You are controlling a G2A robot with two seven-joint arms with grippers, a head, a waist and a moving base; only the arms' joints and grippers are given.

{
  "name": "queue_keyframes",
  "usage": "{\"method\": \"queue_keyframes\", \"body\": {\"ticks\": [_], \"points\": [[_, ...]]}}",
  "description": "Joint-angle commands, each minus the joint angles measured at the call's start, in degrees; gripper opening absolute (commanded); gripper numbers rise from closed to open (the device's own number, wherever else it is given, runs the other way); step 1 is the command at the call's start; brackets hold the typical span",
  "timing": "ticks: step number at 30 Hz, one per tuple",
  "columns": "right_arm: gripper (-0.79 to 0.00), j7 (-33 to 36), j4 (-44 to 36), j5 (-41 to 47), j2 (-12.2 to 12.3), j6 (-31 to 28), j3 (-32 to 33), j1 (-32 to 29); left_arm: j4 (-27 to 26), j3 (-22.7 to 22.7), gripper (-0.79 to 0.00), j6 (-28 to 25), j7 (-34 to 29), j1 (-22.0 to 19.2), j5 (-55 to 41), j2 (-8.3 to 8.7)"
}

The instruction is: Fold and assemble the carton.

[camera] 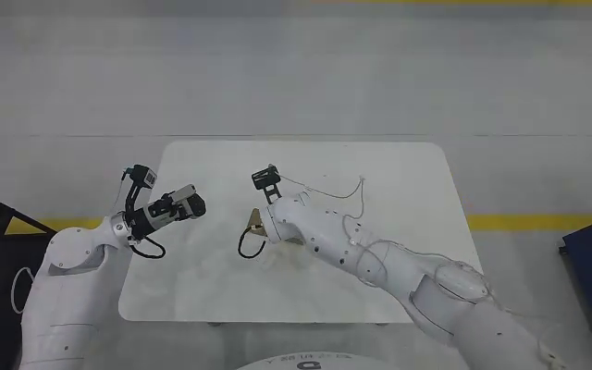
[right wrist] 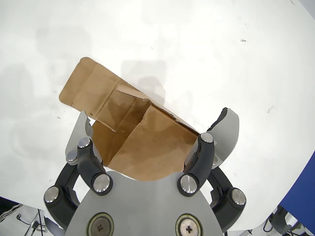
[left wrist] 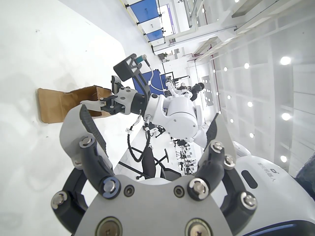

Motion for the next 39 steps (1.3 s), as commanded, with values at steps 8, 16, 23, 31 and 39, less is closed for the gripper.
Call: {"method": "queue_keyframes", "body": {"ticks": [8,16,23,31,39], "points": [[-0.105,0.05,2.85,-3.38,-1.57,-0.03,3.18,-1.64,0.00,0.00,0.000,0.00,0.00,0.00,0.00,0.00],[-0.394,0.66,-3.18,-9.36,0.07,-0.65,10.39,-6.98,0.00,0.00,0.000,0.00,0.00,0.00,0.00,0.00],[-0.499,3.50,-14.51,-16.07,2.71,-3.51,18.78,-14.65,0.00,0.00,0.000,0.00,0.00,0.00,0.00,0.00],[-0.591,3.42,-23.77,-17.38,5.04,-11.76,26.03,-22.38,0.00,0.00,0.000,0.00,0.00,0.00,0.00,0.00],[-0.536,-1.92,-27.86,-13.70,6.58,-18.02,33.65,-28.57,0.00,0.00,0.000,0.00,0.00,0.00,0.00,0.00]]}}
